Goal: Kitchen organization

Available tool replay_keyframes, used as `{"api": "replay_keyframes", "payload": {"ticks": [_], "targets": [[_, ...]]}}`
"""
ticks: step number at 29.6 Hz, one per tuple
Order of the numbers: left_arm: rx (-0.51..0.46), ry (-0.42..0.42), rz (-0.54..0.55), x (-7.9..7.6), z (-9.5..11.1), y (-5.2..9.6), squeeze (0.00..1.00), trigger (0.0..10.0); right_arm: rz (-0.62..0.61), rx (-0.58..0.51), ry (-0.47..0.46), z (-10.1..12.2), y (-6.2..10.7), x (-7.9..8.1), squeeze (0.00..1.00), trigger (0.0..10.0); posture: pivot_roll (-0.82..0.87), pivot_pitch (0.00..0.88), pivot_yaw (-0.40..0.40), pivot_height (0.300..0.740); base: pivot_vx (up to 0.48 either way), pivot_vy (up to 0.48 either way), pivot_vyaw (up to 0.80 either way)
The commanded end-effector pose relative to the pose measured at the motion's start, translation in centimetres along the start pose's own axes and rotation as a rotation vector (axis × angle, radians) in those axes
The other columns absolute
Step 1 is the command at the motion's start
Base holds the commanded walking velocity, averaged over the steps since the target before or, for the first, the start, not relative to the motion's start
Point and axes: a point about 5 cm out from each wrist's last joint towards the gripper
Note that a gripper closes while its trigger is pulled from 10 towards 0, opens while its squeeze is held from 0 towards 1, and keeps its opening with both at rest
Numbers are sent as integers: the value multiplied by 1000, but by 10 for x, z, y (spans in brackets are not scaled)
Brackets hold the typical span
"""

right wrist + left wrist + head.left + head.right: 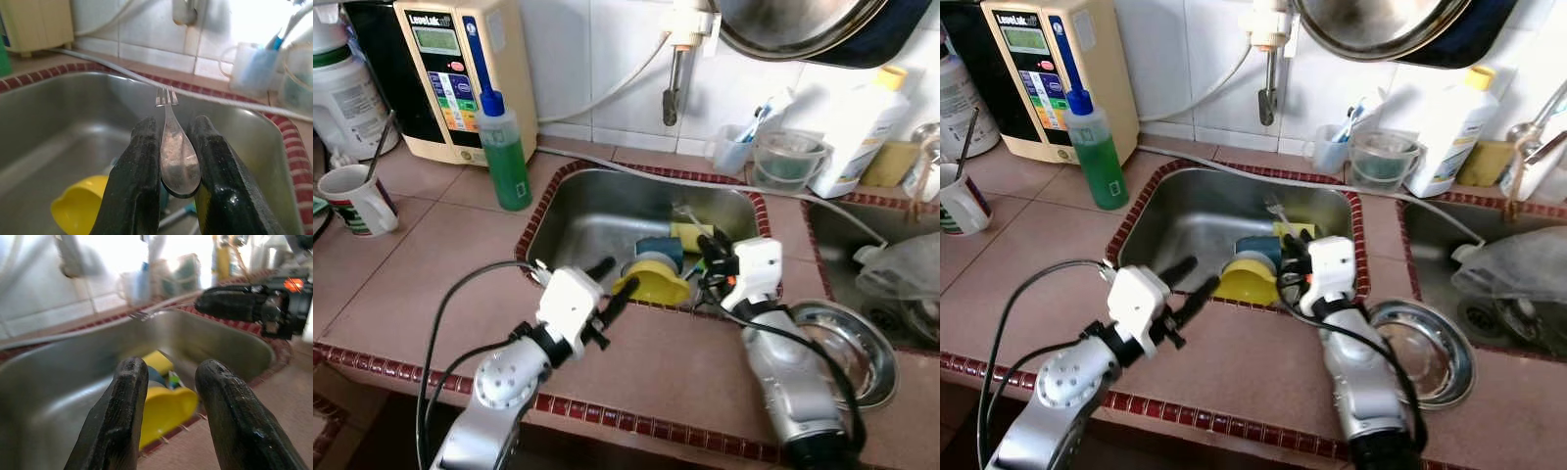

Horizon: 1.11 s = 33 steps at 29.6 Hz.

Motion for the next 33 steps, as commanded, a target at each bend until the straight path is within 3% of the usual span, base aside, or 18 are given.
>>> {"api": "replay_keyframes", "payload": {"ticks": [1,19,31,33], "targets": [[-17,-10,-40,-5,6,0,0,10000,6,18,-13,2,-2,-4,0,10000,-30,139,10,740,0,0,0],[-32,6,-81,-14,17,-2,0,10000,308,97,-102,21,-20,7,0,10000,-18,160,-7,740,0,0,0],[-42,14,-99,-19,20,-1,0,10000,363,121,-204,27,-23,5,0,10000,-14,159,-17,740,0,0,0],[-40,16,-103,-19,21,0,0,10000,382,126,-267,29,-23,7,0,10000,-11,160,-18,740,0,0,0]]}}
Point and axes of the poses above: a point about 5 cm out from each wrist's last joint towards the gripper, its own y axis pointing back from the gripper into the wrist, its own z axis along the axis of the wrist's last joint, x = y × z, and after that the axes turned 4 degrees about -y, right-handed
